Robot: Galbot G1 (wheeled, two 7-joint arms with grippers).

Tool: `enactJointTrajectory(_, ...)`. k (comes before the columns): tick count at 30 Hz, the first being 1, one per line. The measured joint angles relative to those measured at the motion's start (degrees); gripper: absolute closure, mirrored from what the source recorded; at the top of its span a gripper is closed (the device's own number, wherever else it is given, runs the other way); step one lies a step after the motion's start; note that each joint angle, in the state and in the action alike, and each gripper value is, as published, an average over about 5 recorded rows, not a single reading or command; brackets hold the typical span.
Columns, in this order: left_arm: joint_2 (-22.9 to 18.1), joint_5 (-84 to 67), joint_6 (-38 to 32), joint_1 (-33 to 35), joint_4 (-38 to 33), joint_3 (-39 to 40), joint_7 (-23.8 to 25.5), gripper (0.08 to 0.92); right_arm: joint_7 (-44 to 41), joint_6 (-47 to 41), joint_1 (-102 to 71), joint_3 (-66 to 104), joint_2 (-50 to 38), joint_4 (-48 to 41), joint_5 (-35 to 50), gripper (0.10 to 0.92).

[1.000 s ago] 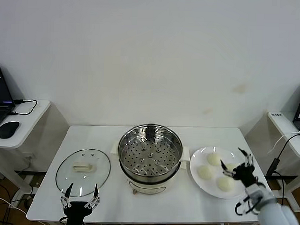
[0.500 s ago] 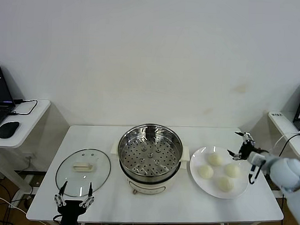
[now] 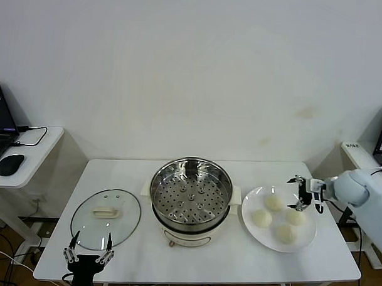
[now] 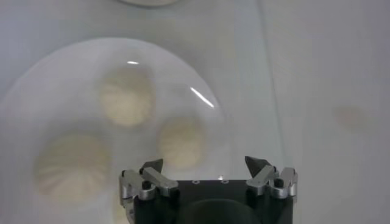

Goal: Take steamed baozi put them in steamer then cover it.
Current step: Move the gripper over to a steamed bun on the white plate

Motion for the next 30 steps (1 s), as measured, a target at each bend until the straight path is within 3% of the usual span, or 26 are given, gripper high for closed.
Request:
enactJointTrajectory(21, 0.2, -0.4, 0.0, -0.6, 0.5, -2.0, 0.3, 0.177, -3.2, 2.8, 7.5, -11.2, 9.4, -11.9, -4.4, 0.205)
enactJointTrajectory(30, 0.2, -0.4, 0.0, -0.8, 0.5, -2.4, 0.3, 0.177, -2.9, 2.7, 7.6, -11.7, 11.4, -14.1, -5.7, 0.296)
